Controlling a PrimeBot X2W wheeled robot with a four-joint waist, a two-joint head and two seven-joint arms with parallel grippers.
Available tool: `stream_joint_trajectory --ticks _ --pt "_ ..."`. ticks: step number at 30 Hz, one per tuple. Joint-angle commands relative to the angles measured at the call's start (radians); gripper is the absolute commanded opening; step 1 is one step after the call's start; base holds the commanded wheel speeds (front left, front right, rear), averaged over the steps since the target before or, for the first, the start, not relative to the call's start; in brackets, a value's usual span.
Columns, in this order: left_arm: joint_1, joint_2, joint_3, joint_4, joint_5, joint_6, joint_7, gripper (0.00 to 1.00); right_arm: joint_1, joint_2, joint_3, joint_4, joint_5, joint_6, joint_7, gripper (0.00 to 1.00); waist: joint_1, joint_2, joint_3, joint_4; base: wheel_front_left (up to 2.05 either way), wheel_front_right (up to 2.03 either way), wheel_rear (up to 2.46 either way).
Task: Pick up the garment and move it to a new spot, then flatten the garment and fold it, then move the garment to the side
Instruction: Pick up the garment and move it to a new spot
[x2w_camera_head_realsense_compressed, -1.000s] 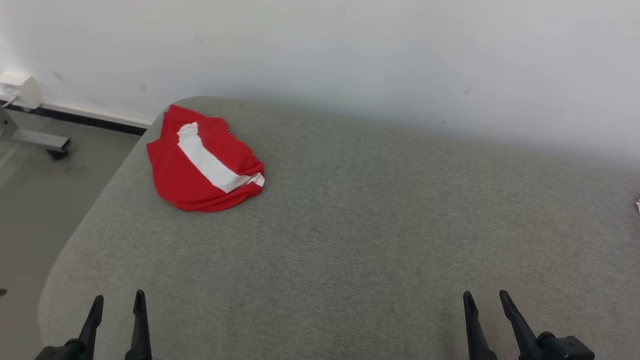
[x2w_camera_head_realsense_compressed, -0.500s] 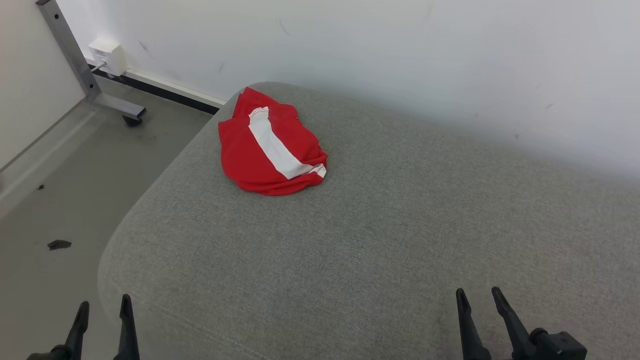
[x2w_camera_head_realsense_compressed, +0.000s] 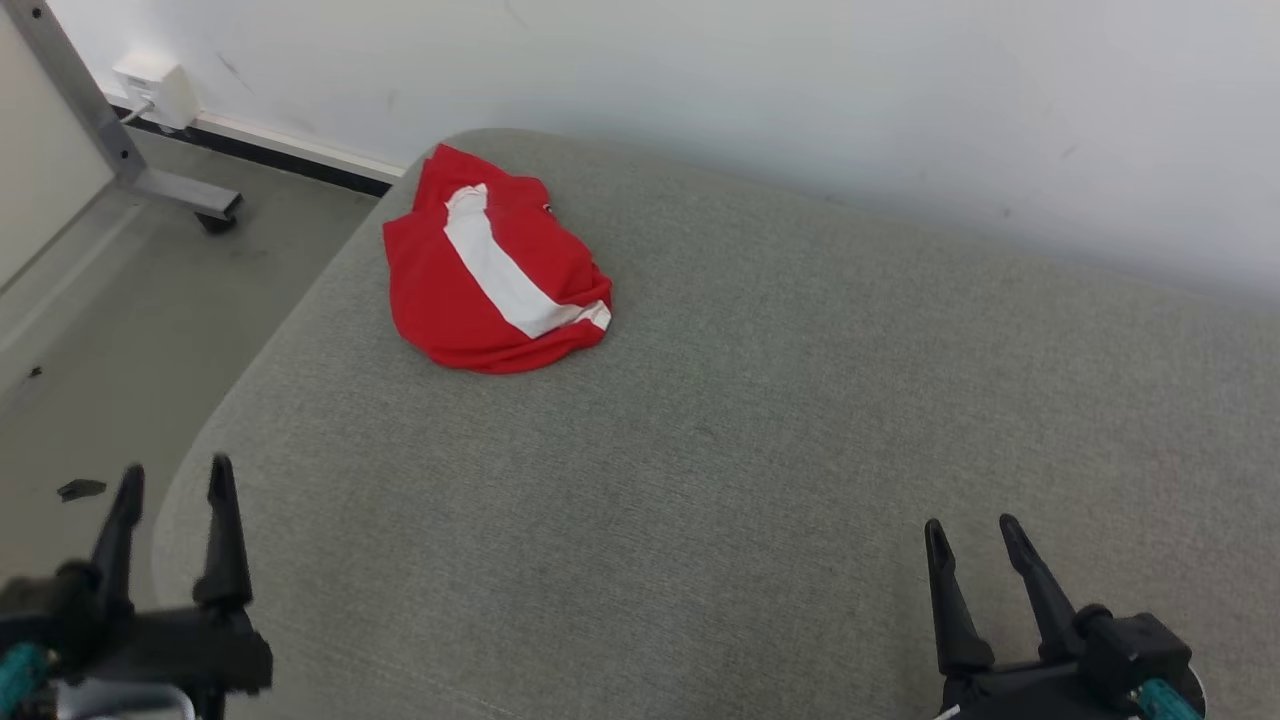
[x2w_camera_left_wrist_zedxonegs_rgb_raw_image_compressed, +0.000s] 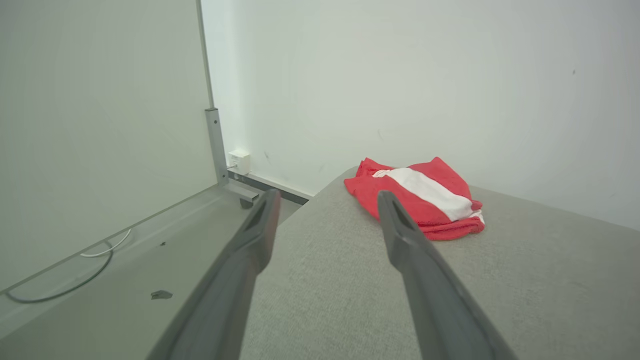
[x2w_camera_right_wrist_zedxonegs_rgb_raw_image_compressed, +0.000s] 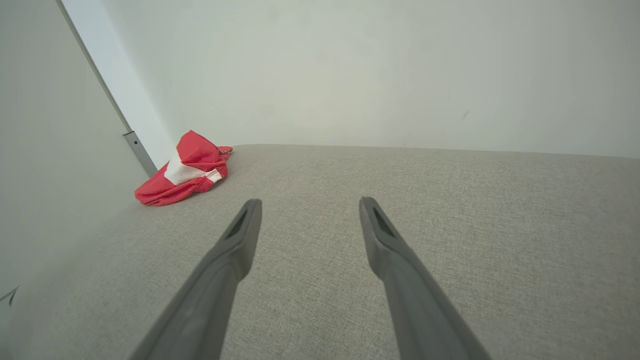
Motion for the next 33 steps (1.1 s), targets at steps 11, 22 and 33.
stream_joint_trajectory --ticks 11,22,33 --pt "-0.494 0.142 -0.002 0.045 -0.049 -0.012 0.007 1.0 -0.127 -0.029 -0.1 -0.109 -0.078 -0.003 0.017 1.0 0.0 -0.0001 0.318 -0.267 0.0 0.0 0.0" --pt "-0.831 0.291 -0.041 0.256 -0.105 -0.013 0.081 1.0 -0.133 -0.013 -0.215 -0.207 -0.102 -0.003 0.006 1.0 0.0 -0.0001 0.466 -0.41 0.0 0.0 0.0" --pt "-0.884 0.345 -0.111 0.597 -0.212 -0.014 0.349 1.0 -0.15 -0.019 -0.217 -0.248 -0.122 -0.003 0.011 1.0 0.0 -0.0001 0.485 -0.455 0.0 0.0 0.0"
